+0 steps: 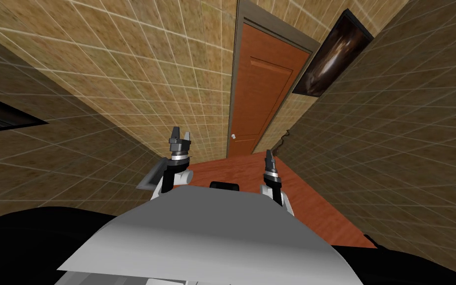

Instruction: Pull the door open

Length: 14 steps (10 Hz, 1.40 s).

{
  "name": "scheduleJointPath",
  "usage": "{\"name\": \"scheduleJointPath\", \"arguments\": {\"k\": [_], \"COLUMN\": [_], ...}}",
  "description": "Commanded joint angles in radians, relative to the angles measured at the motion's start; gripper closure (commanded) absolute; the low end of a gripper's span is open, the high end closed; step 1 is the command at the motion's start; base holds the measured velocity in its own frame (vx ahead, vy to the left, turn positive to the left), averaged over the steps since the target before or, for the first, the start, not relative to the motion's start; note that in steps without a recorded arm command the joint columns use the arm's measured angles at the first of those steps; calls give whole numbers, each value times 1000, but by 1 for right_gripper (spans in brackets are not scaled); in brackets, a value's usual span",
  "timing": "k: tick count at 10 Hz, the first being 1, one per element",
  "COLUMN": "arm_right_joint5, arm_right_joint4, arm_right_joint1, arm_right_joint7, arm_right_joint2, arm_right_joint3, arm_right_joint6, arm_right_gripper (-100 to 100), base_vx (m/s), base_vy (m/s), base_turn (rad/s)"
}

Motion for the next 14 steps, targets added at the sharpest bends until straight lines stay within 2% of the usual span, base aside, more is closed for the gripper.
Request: {"name": "scheduleJointPath", "arguments": {"k": [1,11,12,14], "arm_right_joint5": [21,163,163,192], "arm_right_joint4": [40,300,300,353], "arm_right_joint1": [-2,-26,-26,-31], "arm_right_joint7": [26,193,193,226], "arm_right_joint2": [-5,-13,-13,-11], "arm_right_joint3": [-20,-142,-142,-167], "arm_right_joint6": [-23,-153,-153,-179], "arm_right_gripper": [-100,-100,-100,-100], "base_vx": [102,108,77,76], "base_vy": [20,19,3,12], "base_turn": [108,131,46,123]}}
